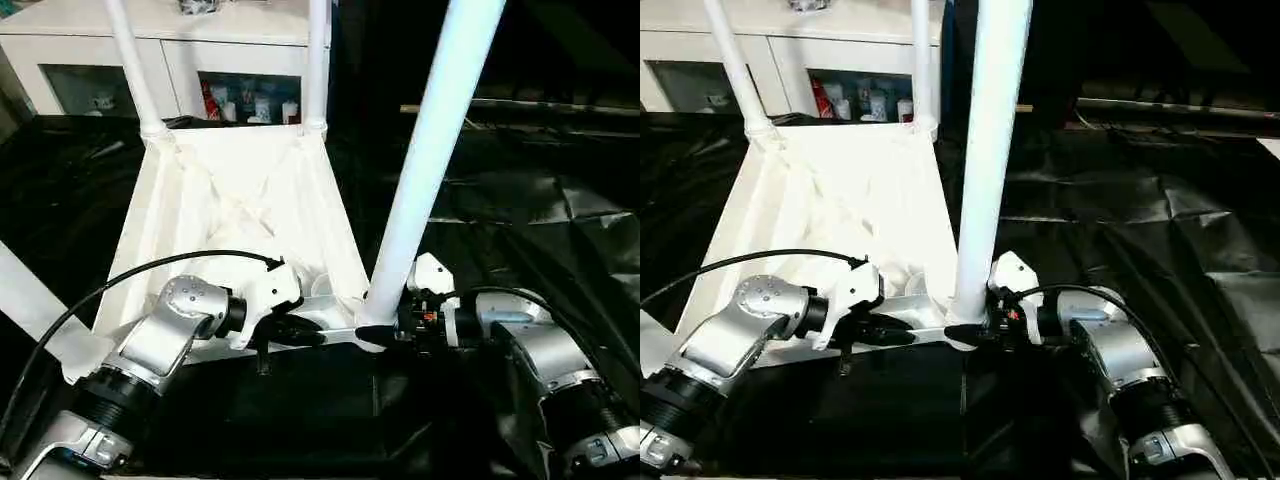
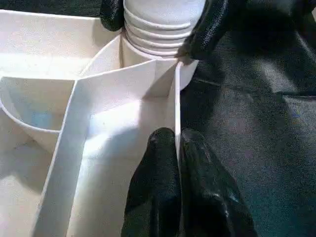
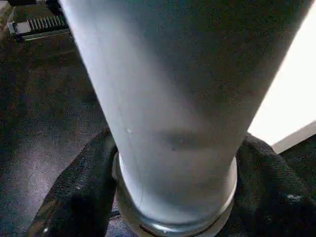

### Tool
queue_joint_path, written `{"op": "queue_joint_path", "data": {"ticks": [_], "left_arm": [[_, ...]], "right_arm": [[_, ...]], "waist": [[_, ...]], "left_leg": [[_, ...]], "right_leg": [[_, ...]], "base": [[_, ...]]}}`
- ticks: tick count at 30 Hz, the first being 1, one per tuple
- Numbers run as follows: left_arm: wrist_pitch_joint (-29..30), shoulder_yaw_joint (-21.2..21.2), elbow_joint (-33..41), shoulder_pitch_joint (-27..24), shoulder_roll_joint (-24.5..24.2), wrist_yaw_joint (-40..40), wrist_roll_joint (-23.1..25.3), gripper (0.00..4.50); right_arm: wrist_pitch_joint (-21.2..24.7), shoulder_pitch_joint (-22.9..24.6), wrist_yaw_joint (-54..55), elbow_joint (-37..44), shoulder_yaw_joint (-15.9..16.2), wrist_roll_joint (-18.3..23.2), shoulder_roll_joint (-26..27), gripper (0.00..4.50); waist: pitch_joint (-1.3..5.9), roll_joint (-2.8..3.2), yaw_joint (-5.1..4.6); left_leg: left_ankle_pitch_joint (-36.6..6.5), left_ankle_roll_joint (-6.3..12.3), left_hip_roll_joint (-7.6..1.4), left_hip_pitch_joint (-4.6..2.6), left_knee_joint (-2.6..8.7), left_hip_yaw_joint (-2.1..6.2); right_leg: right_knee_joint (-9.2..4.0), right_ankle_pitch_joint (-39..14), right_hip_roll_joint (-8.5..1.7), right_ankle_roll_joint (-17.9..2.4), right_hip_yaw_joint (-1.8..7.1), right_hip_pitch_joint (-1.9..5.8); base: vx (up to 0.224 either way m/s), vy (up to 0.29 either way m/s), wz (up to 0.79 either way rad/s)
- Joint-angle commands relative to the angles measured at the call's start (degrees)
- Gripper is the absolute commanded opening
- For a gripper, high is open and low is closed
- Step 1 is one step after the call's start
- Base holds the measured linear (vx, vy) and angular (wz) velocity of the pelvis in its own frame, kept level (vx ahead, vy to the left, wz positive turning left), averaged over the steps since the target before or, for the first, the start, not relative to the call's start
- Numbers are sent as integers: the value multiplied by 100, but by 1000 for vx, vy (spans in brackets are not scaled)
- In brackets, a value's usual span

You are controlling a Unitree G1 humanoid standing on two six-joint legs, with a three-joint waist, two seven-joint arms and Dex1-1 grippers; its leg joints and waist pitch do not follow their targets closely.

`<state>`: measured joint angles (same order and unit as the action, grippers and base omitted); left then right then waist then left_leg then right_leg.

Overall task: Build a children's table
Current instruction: Rotate leg to tighten

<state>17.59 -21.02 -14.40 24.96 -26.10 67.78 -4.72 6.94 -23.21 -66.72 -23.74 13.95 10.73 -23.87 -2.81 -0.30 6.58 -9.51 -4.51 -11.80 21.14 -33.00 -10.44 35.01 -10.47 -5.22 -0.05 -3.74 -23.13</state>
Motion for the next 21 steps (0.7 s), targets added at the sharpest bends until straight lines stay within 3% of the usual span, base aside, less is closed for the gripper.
{"op": "queue_joint_path", "data": {"ticks": [1,4,6,7,8,10,13,17,21], "left_arm": [[-21,-33,80,51,30,99,-74,0],[2,-30,24,50,74,2,-36,0],[48,59,-211,144,286,-426,70,0],[72,149,-500,276,511,-921,205,0],[78,162,-541,295,543,-992,223,0],[181,299,-983,535,969,-1830,390,0],[400,424,-1270,716,1322,-2448,438,0],[433,508,-1781,1010,1909,-3377,619,0],[263,383,-1929,1074,2010,-3433,798,0]], "right_arm": [[-16,-76,-27,-90,-12,-28,22,281],[-71,-59,166,-295,-24,-128,84,278],[-191,-139,864,-779,-186,-271,321,277],[-238,-224,1565,-1098,-363,-358,546,277],[-236,-238,1663,-1138,-392,-362,580,277],[-37,-421,2885,-1478,-801,-274,1040,277],[21,-580,3846,-1692,-1026,-293,1364,277],[-69,-975,5239,-2322,-1125,-583,1817,277],[-319,-1137,5284,-2508,-1010,-770,1972,277]], "waist": [[345,-52,-6],[347,-46,-9],[323,-24,-33],[321,-46,-51],[326,-43,-66],[303,-25,-129],[310,-28,-162],[312,-10,-201],[332,-35,-182]], "left_leg": [[-1424,173,-123,-56,376,23],[-1444,153,-128,-61,380,28],[-1564,100,-115,-59,385,26],[-1658,35,-102,-64,397,35],[-1683,-6,-104,-67,395,39],[-1950,-142,-82,-102,409,61],[-2067,-151,-68,-98,408,89],[-2112,-170,-52,-107,400,88],[-2015,-40,-55,-67,402,75]], "right_leg": [[-442,-1531,-269,-1074,227,259],[-441,-1554,-268,-1070,225,253],[-471,-1696,-275,-1082,222,233],[-489,-1929,-270,-1013,211,246],[-483,-1995,-269,-986,211,240],[-570,-2615,-285,-781,193,216],[-611,-2900,-291,-627,163,213],[-645,-2921,-275,-574,151,172],[-622,-2562,-271,-598,164,189]], "base": [[0,0,0],[0,0,0],[0,0,0],[0,0,0],[0,0,0],[0,0,0],[0,0,0],[0,0,0],[0,0,0]]}}
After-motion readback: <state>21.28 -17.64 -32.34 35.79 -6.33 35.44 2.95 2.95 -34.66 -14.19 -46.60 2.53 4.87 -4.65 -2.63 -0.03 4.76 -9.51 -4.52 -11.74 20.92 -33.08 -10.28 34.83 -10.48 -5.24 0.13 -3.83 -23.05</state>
